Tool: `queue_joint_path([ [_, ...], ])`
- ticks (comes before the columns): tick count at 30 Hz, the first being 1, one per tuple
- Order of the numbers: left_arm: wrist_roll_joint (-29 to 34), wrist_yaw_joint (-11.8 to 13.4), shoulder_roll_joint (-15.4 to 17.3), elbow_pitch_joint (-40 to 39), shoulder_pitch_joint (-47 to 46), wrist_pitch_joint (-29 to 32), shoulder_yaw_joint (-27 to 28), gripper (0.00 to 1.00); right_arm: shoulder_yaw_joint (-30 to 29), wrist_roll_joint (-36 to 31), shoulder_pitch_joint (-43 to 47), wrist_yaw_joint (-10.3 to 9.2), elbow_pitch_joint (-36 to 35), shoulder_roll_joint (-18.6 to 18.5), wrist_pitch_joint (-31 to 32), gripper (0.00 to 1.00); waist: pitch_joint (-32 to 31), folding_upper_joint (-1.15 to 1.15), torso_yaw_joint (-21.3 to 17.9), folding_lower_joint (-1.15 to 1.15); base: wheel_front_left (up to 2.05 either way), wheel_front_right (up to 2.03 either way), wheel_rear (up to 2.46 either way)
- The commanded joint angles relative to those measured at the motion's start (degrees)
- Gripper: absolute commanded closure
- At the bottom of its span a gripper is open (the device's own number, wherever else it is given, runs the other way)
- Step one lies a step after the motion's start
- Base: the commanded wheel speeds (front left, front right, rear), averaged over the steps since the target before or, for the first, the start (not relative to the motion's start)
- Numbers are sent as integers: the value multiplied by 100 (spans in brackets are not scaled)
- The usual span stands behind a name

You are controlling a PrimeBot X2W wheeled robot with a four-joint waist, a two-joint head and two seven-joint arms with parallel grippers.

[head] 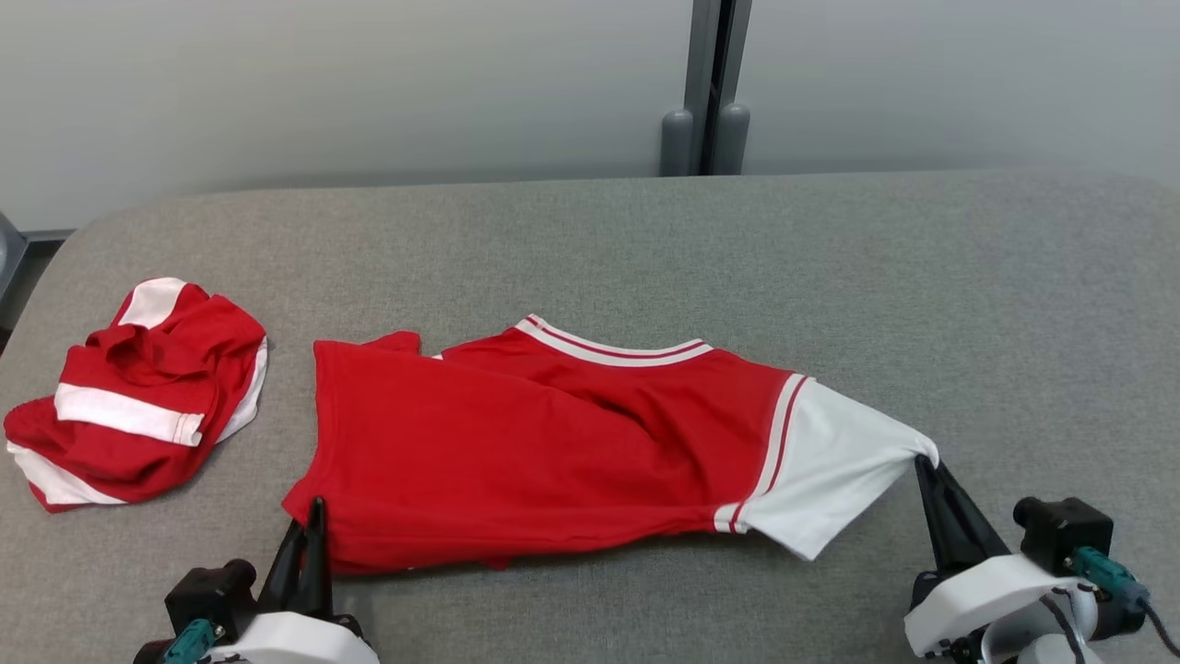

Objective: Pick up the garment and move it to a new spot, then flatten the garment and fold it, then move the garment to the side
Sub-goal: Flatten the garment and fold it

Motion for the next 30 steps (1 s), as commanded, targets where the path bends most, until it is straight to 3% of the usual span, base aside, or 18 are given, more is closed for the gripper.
queue_joint_path([
  [1,55,-60,23,-183,11,0,50,100,18,128,5,-1,-236,-113,0,100,-195,0,-77,0,0,0,0],
  [9,367,-376,36,-1015,-687,0,269,100,-245,685,-566,-1,-1440,-427,0,100,-558,0,-228,0,0,0,0],
  [17,620,-624,549,-1358,-2171,1,307,100,-470,817,-1773,-1,-2136,-943,0,100,-734,0,-351,0,0,0,0],
  [25,528,-668,910,-1139,-3085,25,125,100,-396,834,-2615,-1,-1933,-1335,0,100,-628,0,-402,0,0,0,0],
  [30,410,-666,1022,-698,-3521,142,-28,100,-106,756,-3248,-1,-1338,-1460,26,100,-79,0,-436,0,0,0,0],
])
